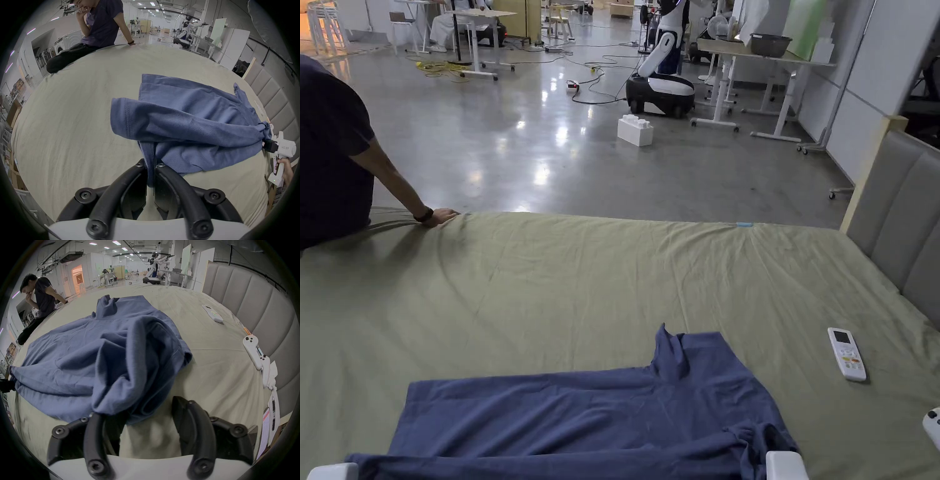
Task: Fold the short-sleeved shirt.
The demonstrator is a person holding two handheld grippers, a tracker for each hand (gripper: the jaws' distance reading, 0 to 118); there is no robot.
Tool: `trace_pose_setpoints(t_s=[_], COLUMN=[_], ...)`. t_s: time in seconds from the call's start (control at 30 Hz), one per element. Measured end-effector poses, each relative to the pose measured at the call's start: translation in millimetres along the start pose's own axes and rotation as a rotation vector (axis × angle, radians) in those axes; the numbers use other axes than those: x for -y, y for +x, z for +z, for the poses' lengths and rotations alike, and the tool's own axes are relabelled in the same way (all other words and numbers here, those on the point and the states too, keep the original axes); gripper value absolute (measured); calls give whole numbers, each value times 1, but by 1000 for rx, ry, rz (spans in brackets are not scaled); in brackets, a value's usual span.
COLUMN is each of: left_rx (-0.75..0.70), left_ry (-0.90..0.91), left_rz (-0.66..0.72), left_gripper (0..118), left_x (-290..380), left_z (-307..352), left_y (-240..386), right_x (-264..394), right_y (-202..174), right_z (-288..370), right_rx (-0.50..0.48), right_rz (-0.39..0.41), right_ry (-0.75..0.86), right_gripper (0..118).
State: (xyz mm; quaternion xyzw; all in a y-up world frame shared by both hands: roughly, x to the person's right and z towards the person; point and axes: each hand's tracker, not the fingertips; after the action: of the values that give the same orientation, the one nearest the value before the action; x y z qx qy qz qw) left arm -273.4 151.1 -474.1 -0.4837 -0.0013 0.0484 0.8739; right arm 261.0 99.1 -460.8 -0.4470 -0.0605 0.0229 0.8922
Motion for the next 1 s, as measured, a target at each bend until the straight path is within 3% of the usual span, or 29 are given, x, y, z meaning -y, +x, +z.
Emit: trace_pose_setpoints(t_s=[0.07,0.13,0.23,0.57,0.7,1.0], left_rx=[3,7,9,74,78,85], left_ry=[6,12,43,183,217,199], left_rz=[9,12,10,-12,-23,30], left_gripper=[7,7,7,7,7,7], left_x=[0,0,-1,-19,-20,29], left_z=[0,1,6,54,78,107], left_y=[-2,-3,-5,-10,-21,-64], right_x=[-1,-1,-3,-27,-30,19], right_y=[-2,0,5,11,9,13], right_z=[0,2,14,79,113,169], right_rx=[-3,-4,-13,-40,-40,-70], right_rz=[-1,-18,-47,-78,-56,-68], right_ry=[0,5,32,125,147,121], right_gripper=[45,25,10,5,5,5])
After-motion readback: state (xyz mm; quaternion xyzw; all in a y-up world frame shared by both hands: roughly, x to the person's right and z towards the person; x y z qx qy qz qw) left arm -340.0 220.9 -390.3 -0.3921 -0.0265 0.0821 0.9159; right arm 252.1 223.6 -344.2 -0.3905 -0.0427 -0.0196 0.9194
